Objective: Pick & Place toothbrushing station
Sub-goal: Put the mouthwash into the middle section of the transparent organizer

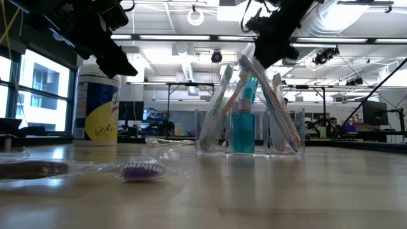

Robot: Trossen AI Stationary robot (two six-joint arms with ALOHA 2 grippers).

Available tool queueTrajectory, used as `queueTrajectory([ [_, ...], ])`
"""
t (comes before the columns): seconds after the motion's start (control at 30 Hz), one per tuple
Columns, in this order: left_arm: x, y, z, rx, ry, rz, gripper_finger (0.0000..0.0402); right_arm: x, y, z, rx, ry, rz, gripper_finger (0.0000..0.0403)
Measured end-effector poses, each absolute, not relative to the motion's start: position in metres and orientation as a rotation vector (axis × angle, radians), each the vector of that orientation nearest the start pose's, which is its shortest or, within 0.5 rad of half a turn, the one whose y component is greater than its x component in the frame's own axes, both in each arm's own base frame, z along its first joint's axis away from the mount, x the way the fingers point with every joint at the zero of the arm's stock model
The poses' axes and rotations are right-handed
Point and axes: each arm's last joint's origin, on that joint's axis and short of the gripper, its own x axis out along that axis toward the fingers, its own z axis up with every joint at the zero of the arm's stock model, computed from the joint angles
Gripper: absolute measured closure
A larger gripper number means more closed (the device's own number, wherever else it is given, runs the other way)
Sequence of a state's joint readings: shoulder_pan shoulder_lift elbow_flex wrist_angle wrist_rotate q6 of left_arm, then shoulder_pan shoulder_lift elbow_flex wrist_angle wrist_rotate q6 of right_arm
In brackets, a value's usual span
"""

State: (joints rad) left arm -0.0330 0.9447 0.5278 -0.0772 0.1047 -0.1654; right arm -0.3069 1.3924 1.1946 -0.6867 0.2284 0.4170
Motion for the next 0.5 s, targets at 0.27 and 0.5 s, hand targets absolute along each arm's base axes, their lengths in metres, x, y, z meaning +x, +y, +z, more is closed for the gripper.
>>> queueTrajectory([
  [0.27, 0.198, -0.01, 0.227, -0.177, 0.506, -0.094, 0.0162, 0.239, -0.064, 0.345, 0.279, 0.598, -0.691, 0.0314],
  [0.5, 0.2, -0.01, 0.225, -0.176, 0.517, -0.092, 0.0162, 0.216, -0.033, 0.37, 0.218, 0.482, -0.61, 0.0314],
])
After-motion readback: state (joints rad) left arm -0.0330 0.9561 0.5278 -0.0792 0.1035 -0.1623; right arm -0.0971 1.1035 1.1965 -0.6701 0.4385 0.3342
